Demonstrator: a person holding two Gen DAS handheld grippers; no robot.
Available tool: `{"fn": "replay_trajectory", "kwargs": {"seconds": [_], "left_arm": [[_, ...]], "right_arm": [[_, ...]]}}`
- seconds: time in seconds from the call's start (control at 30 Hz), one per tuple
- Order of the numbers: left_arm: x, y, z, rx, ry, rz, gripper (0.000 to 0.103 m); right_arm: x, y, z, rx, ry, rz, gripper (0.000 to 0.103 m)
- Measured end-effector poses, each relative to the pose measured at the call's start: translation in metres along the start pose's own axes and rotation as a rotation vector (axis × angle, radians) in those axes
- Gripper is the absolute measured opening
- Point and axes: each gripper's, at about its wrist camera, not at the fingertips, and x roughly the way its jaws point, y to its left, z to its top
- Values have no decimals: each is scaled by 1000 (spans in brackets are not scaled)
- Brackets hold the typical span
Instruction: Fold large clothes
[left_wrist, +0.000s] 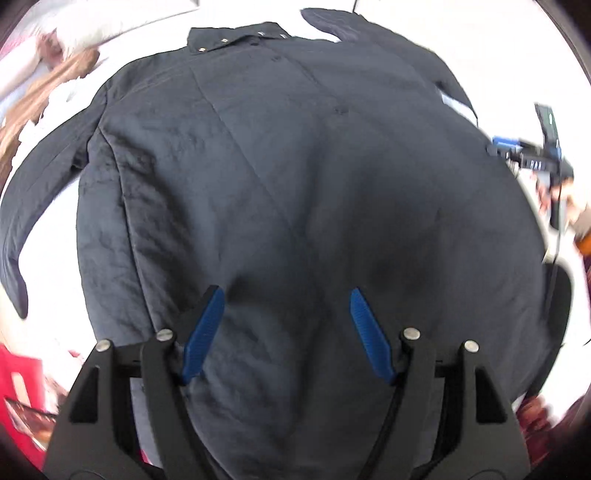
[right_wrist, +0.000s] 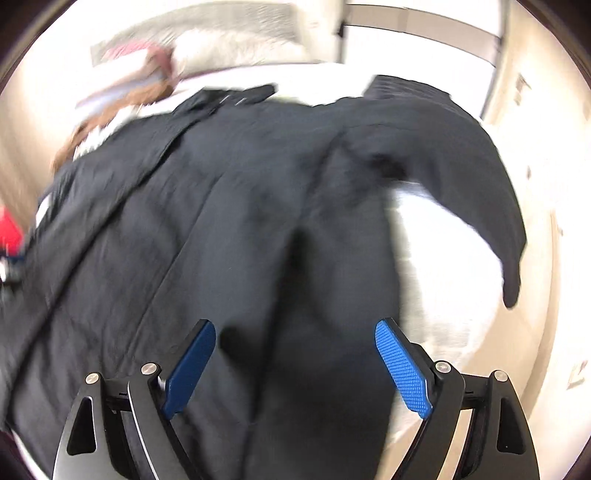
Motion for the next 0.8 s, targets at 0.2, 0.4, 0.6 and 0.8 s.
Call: {"fn": "replay_trajectory", "kwargs": {"seconds": [0.2,0.4,0.6,0.8], "left_arm": [[-13,-1,65,-226,-133,-50,79],[19,1,116,-260,-189,16,82],[72,20,135,-303,-162,71,83],[107,51,139,-331,-192,136,83]], "right_arm": [[-1,-98,26,446,-134,71,90],[43,-184,18,875,-188,187,91],[68,-233,8,1149,-352,228,91],[89,-274,-12,1444,-456,221,62]]}}
